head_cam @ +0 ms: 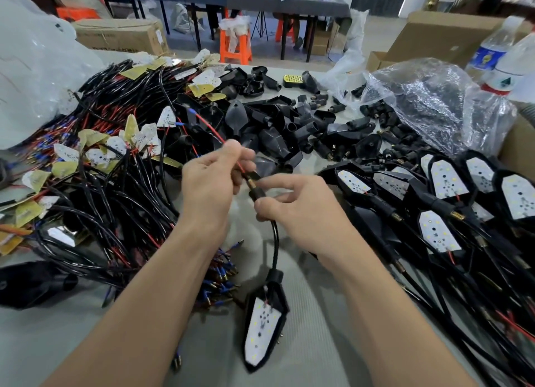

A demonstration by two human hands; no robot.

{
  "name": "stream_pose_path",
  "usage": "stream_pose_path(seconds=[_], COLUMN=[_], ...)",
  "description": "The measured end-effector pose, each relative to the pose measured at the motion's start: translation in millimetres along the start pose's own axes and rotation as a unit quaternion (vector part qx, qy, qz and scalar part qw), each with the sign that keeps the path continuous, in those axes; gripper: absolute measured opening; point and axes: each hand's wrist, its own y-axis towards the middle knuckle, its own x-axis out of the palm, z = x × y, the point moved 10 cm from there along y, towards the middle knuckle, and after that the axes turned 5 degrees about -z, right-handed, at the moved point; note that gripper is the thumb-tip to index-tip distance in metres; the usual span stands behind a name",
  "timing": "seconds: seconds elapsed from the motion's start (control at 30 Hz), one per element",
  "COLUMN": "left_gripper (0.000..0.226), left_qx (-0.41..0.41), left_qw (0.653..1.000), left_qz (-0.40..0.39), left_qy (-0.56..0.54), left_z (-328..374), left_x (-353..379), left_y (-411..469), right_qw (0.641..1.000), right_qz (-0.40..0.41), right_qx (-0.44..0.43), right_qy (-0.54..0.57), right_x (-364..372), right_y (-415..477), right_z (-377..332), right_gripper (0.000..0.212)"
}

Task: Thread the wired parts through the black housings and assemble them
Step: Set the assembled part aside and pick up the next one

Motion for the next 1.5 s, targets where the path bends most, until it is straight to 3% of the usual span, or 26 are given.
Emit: stream_pose_path(seconds=[0.17, 0.27, 0.4, 0.53, 0.6, 0.7, 0.8, 0.97, 1.07, 1.23, 1.37, 1.5], left_gripper=[0.037, 0.033, 0.034, 0.03, 0.028, 0.025, 0.025, 0.006, 0.012, 0.025, 0.012, 0.015], left_qx=[-0.034, -0.071, -0.101, -0.123, -0.115, -0.14, -0.123, -0.086, -0.051, -0.066, -0.043, -0.006], left_qw=[0.982, 0.964, 0.978, 0.971, 0.95, 0.933, 0.936, 0.958, 0.972, 0.967, 0.97, 0.975], left_qz=[0.117, 0.101, -0.007, -0.204, -0.281, -0.321, -0.312, -0.234, -0.19, -0.227, -0.211, -0.193], left_qy=[-0.142, -0.235, -0.183, 0.002, 0.071, 0.082, 0.107, 0.139, 0.128, 0.1, 0.111, 0.111], left_z=[-5.3, -12.8, -14.5, -20.0, -24.3, -30.7, -27.4, -20.5, -13.5, -12.9, -8.6, -3.6], left_x=[-43.4, -45.5, -15.4, 30.6, 45.9, 54.2, 50.6, 33.0, 26.3, 31.1, 31.8, 35.3], left_y=[12.5, 17.1, 15.0, -2.3, -13.6, -24.7, -22.1, -11.0, -6.0, -10.6, -11.2, -13.3], right_qw=[0.995, 0.991, 0.992, 0.942, 0.926, 0.914, 0.908, 0.905, 0.908, 0.905, 0.931, 0.944], right_qz=[-0.083, -0.124, 0.0, 0.081, 0.104, 0.13, 0.116, 0.109, 0.086, 0.045, 0.108, 0.169], right_qx=[-0.012, -0.016, 0.001, 0.025, 0.021, 0.01, 0.018, 0.038, 0.032, 0.009, 0.015, 0.019], right_qy=[-0.05, -0.048, 0.125, 0.324, 0.362, 0.383, 0.401, 0.41, 0.409, 0.422, 0.348, 0.281], right_x=[17.5, 28.6, 4.7, -22.3, -31.5, -40.4, -37.9, -40.4, -42.6, -42.1, -54.2, -64.7], right_y=[-5.4, -9.8, -1.9, 2.6, 2.3, 1.5, 3.4, 6.3, 7.1, 9.8, 7.8, 4.9], right_z=[-5.2, -9.4, -2.7, 12.3, 15.6, 18.5, 21.0, 28.8, 29.9, 25.8, 31.5, 34.7], right_gripper=[0.011, 0.009, 0.013, 0.012, 0.013, 0.013, 0.01, 0.006, 0.004, 0.01, 0.013, 0.03])
